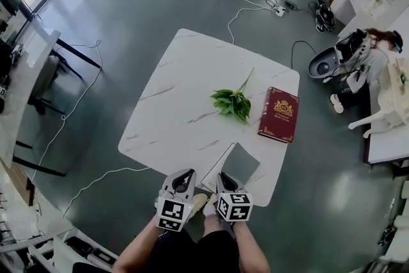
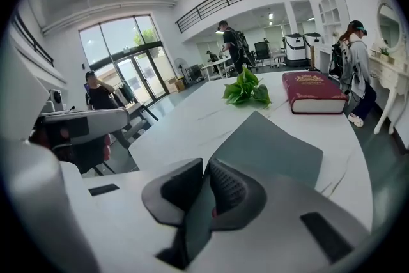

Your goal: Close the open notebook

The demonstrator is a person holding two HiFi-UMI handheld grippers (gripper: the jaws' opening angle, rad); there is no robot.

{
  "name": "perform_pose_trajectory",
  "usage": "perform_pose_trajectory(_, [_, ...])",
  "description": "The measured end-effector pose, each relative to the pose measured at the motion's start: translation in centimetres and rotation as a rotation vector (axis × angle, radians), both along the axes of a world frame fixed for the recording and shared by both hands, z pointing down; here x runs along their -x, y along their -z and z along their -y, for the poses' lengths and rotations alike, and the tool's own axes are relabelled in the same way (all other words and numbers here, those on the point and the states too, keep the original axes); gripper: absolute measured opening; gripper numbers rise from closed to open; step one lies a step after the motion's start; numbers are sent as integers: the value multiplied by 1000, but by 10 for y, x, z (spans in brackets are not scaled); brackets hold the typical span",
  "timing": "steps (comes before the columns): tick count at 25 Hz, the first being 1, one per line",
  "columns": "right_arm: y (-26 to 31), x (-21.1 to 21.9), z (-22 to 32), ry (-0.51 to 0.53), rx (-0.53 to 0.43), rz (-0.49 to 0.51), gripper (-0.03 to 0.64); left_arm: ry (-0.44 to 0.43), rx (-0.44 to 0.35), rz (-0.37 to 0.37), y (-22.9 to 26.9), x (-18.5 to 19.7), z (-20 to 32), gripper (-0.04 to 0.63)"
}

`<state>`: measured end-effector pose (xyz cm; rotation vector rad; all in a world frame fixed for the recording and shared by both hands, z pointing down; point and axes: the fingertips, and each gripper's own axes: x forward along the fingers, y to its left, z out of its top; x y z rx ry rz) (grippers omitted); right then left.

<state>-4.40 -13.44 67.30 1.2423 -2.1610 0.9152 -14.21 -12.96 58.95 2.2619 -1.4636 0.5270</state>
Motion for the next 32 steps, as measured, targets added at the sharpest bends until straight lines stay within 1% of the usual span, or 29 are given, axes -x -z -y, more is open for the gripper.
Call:
perform_pose_trajectory(11, [-29,18,12,54,47,-4,64,69,45,-11,-29,16,3,25])
perform_pose_trajectory(21, [-40,24,17,70,52,-4,76,91,67,-14,-43,23,4,25])
perform_pose_trajectory(28, [-33,30,16,91,17,-11,129,98,66,-20,-40,26,3,25])
perform_pose_trajectory(29, [-32,32,14,97,16,-8,153,97,65,-19,-40,26,3,25])
perform_pose_trajectory(30, [-32,33,13,102,18,-6,206,95,63,-19,-39,26,3,25])
perform_pose_trajectory(32, [-34,33,10,106,25,-6,215,92,59,-18,-37,26,2,25])
